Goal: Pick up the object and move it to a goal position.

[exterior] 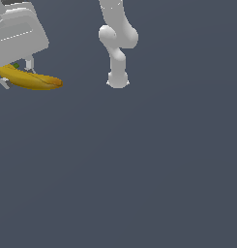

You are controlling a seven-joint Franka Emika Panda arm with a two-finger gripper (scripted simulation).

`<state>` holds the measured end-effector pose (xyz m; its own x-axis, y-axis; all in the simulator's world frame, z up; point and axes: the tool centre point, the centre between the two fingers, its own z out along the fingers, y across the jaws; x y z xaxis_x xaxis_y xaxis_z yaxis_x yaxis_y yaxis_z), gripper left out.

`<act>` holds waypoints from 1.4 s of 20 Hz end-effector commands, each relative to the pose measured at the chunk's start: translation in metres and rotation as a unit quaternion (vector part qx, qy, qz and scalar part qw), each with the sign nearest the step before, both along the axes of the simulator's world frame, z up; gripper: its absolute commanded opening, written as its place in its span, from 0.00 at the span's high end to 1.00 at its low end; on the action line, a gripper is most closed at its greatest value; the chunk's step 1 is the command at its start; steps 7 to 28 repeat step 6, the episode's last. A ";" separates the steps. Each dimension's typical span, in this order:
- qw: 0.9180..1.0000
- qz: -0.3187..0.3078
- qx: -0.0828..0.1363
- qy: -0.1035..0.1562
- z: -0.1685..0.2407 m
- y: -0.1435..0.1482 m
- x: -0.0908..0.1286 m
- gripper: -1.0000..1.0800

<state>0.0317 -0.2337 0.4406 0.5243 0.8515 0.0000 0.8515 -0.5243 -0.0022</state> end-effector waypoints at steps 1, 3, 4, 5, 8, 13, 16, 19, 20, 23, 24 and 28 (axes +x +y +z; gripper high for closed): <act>1.000 0.000 0.000 -0.001 0.004 -0.001 0.001 1.00; 1.000 0.000 0.000 -0.001 0.005 -0.002 0.002 1.00; 1.000 0.000 0.000 -0.001 0.005 -0.002 0.002 1.00; 1.000 0.000 0.000 -0.001 0.005 -0.002 0.002 1.00; 1.000 0.000 0.000 -0.001 0.005 -0.002 0.002 1.00; 1.000 0.000 0.000 -0.001 0.005 -0.002 0.002 1.00; 1.000 0.000 0.000 -0.001 0.005 -0.002 0.002 1.00; 1.000 0.000 0.000 -0.001 0.005 -0.002 0.002 1.00; 1.000 0.000 0.000 -0.001 0.005 -0.002 0.002 1.00; 1.000 0.000 0.000 -0.001 0.005 -0.002 0.002 1.00; 1.000 0.000 0.000 -0.001 0.005 -0.002 0.002 1.00; 1.000 0.000 0.000 -0.001 0.005 -0.002 0.002 1.00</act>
